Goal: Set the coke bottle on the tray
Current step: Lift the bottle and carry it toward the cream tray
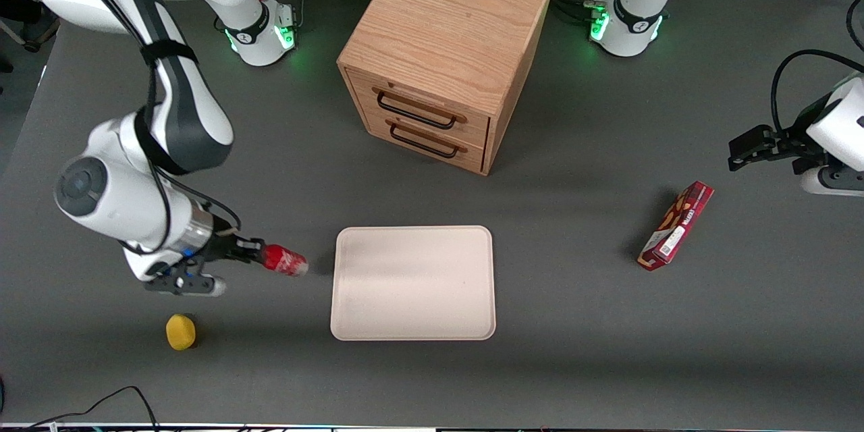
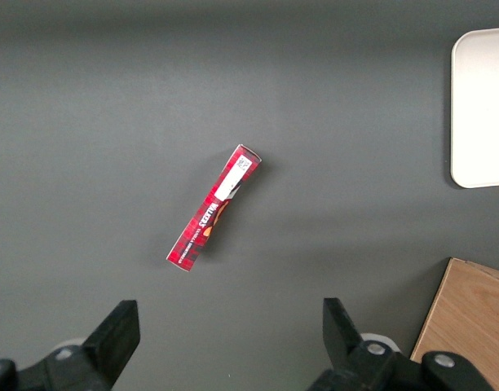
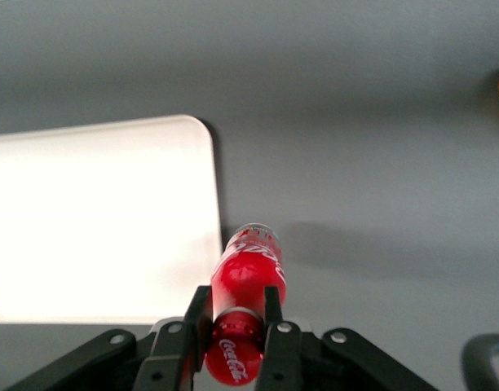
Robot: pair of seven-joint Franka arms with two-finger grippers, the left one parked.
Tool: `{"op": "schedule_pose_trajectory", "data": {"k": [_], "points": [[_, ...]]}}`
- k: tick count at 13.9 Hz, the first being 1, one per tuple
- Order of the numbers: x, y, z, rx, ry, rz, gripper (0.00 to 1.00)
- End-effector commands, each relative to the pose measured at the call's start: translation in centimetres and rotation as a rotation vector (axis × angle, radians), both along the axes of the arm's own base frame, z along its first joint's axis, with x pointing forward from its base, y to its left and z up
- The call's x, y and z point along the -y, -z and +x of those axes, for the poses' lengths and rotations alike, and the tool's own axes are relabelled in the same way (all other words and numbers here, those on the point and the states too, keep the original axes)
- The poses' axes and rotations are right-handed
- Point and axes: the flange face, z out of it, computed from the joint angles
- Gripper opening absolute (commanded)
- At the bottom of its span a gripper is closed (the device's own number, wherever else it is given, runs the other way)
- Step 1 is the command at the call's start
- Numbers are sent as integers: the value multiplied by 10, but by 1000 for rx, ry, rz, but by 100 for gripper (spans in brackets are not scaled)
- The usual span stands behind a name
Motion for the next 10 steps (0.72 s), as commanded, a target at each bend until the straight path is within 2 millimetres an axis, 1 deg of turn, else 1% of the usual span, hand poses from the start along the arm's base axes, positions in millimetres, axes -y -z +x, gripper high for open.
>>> {"op": "schedule_pose_trajectory", "data": {"k": [1,2,3,6,8,9,10], "points": [[-41,-10,36,46,47,-47,0],[-49,-5,43,67,43,-53,0],[-63,0,48,87,34,-68,0],[-94,21,52,145,64,-102,0],[-106,40,54,168,57,-86,0],[-116,46,52,170,74,-81,0],[-119,47,51,171,84,-76,0]]}}
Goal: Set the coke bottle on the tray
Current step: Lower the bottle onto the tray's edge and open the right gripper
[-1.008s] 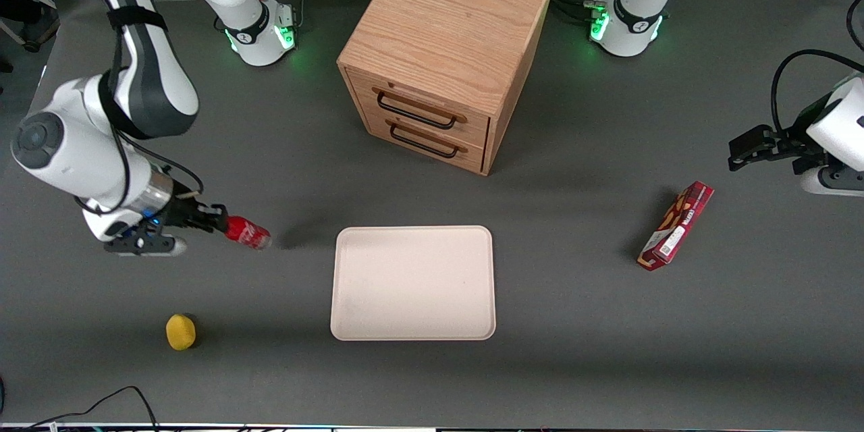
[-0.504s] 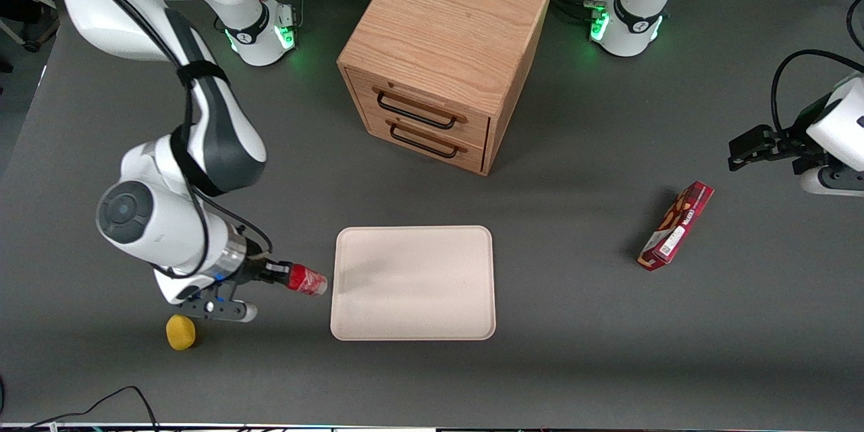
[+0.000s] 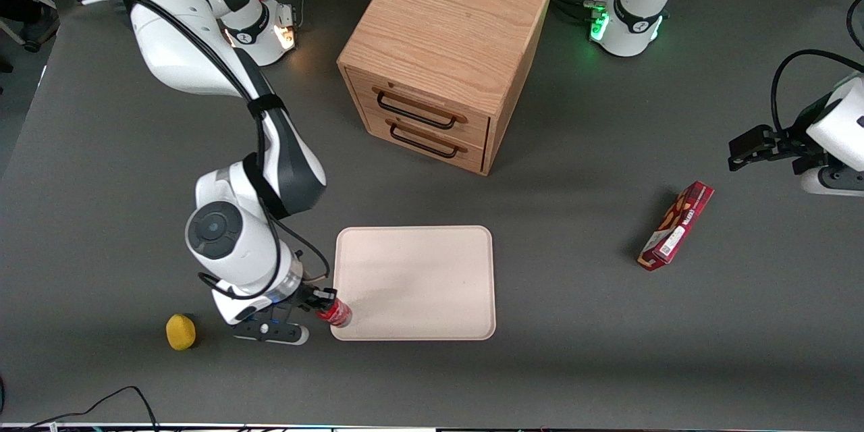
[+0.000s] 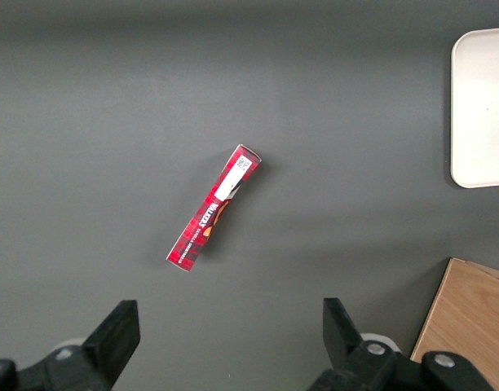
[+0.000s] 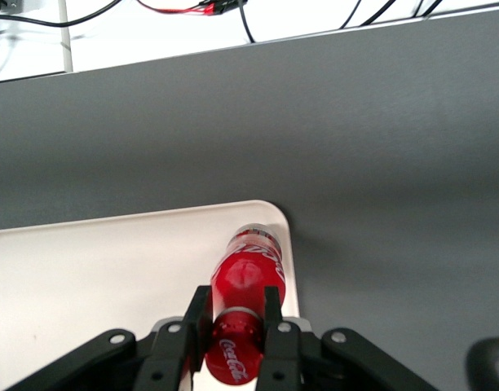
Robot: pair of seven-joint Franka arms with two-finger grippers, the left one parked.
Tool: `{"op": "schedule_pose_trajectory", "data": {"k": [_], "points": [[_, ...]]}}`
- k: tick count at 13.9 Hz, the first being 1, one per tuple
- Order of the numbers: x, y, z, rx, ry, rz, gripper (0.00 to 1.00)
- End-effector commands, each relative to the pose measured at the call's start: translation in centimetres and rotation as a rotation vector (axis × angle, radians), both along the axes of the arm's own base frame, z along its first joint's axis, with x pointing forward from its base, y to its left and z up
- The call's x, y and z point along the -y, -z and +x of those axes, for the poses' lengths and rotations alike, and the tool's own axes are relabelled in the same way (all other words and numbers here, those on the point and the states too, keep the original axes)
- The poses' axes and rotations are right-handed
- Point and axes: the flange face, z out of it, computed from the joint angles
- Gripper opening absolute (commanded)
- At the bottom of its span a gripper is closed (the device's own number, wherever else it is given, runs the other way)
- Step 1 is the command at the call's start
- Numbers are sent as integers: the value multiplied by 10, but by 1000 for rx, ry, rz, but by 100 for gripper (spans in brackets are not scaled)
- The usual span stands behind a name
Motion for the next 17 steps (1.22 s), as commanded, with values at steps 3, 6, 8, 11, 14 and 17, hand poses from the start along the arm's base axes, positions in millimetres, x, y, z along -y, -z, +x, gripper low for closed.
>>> {"op": "schedule_pose_trajectory", "data": {"k": [3,6,8,11,14,17], "points": [[-8,4,5,20,44,3,0],[-12,10,3,10,40,7,99],[-12,8,3,14,38,5,100],[-8,-7,2,14,29,-9,100],[11,-61,-9,-29,18,-37,100],[79,-134,-27,-82,-26,-45,100]]}}
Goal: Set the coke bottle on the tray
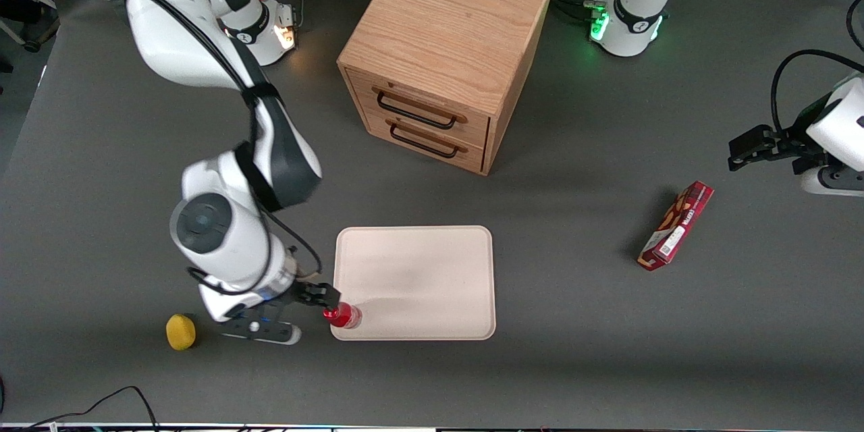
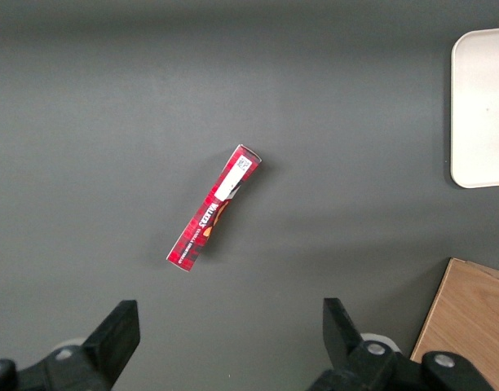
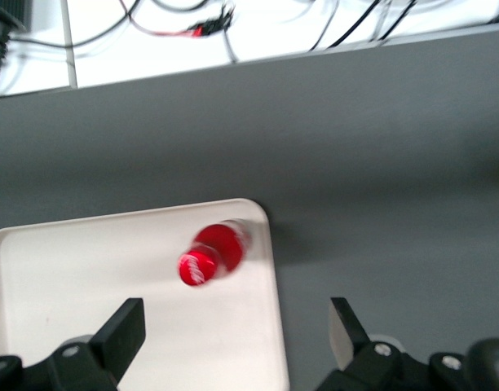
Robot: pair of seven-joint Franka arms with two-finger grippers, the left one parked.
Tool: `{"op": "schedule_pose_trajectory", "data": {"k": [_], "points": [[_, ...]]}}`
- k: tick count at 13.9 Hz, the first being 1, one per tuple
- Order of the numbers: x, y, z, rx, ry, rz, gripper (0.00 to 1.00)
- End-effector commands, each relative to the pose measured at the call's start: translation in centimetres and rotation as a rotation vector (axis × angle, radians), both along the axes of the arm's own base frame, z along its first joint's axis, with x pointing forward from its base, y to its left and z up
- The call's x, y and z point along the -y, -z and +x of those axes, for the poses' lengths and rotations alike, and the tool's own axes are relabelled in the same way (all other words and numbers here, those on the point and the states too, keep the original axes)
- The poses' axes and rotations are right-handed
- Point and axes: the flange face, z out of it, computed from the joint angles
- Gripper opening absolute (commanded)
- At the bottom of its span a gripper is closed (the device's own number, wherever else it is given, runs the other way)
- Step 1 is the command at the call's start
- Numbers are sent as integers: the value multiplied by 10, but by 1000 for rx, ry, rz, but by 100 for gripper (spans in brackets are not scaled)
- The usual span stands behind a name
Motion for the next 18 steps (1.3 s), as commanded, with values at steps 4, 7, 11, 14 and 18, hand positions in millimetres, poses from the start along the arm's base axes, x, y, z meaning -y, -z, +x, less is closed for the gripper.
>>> {"op": "schedule_pose_trajectory", "data": {"k": [4,7,11,14,18], "points": [[109,-75,-77,-50,-51,-21,100],[171,-105,-109,-22,9,-15,100],[251,-128,-134,-9,-1,-33,100],[256,-125,-146,-26,-1,-21,100],[255,-149,-146,-45,-2,-26,100]]}}
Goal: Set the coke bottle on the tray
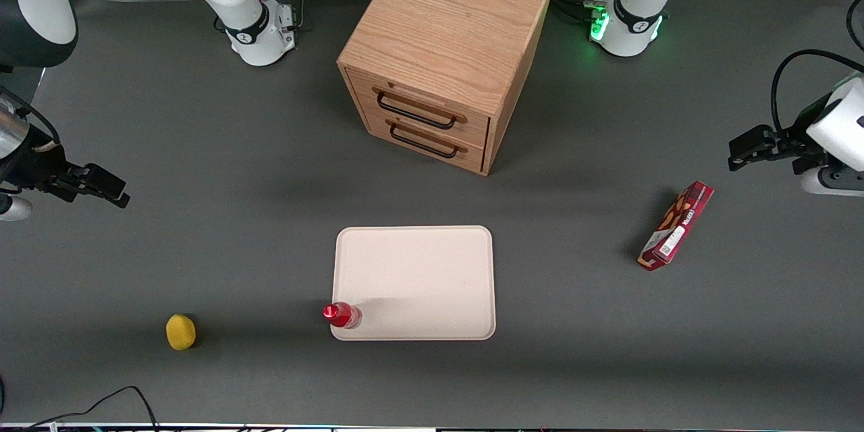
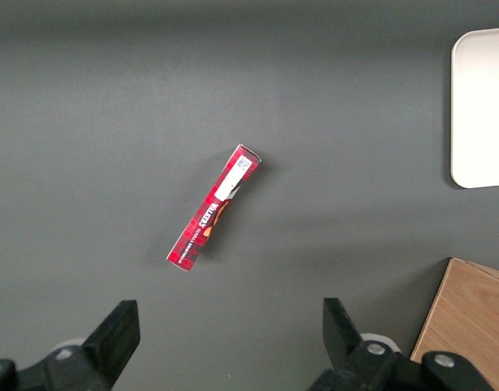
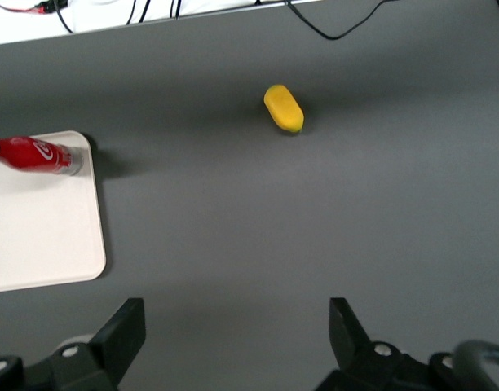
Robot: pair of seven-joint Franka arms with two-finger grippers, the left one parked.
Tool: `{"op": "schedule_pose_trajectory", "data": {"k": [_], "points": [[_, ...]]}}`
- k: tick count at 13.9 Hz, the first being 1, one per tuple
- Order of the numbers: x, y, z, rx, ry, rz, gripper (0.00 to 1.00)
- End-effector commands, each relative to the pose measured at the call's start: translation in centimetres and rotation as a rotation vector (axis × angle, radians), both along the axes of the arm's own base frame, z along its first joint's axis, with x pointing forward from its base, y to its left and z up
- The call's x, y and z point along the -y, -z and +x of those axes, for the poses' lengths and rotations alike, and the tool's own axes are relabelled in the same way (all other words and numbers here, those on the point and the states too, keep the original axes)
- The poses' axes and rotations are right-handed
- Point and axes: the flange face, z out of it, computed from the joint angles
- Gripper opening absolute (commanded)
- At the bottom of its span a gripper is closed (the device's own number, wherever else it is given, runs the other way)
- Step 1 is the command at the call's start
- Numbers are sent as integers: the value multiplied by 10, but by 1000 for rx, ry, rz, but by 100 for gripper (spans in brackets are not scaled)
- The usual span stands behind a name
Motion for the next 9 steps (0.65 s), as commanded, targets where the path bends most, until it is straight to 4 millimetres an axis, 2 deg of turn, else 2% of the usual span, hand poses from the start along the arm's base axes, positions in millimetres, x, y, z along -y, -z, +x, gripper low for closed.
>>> {"op": "schedule_pose_trajectory", "data": {"k": [1,9], "points": [[-5,-18,-3,-3,-18,-6,100],[4,-8,1,-22,-16,-7,100]]}}
